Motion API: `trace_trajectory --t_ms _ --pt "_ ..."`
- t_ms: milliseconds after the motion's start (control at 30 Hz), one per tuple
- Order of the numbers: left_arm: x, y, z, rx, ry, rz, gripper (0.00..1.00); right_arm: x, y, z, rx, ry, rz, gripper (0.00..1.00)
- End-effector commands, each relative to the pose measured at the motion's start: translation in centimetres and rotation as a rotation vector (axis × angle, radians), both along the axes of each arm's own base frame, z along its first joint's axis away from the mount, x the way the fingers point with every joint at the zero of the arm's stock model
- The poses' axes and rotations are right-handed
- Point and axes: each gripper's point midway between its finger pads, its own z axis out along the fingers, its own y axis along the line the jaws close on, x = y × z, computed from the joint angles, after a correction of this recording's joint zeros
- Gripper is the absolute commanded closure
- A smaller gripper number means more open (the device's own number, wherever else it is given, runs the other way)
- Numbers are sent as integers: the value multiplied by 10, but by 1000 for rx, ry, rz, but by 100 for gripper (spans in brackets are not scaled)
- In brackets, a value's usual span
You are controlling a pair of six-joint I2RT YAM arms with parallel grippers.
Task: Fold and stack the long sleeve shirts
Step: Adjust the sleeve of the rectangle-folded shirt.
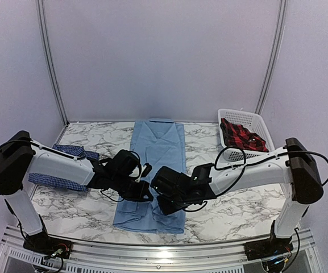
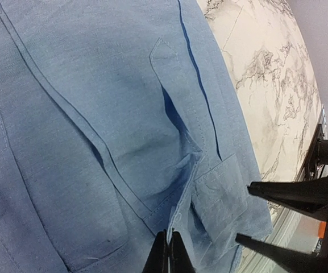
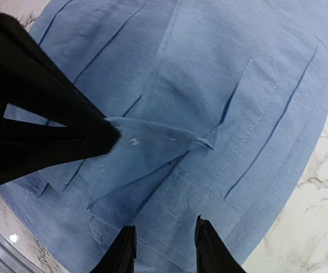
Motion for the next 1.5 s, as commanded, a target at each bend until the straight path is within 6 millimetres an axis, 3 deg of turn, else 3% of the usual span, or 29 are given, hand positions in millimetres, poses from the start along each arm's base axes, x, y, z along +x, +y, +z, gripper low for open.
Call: trace_trajectory --t_ms 0,133,367,700,1467 --pt "-1 7 -13 35 14 23 100 -9 22 0 6 2 50 65" --pt "-2 7 -11 31 9 20 100 -11 24 -11 -26 7 54 61" --pt "-2 6 -10 28 8 14 100 -3 16 -22 -94 -24 18 62" --pt "-4 6 -10 25 9 7 100 0 5 -11 -84 -57 -25 99" --pt "-15 2 -6 4 8 -67 100 7 -39 32 -28 -152 -168 100"
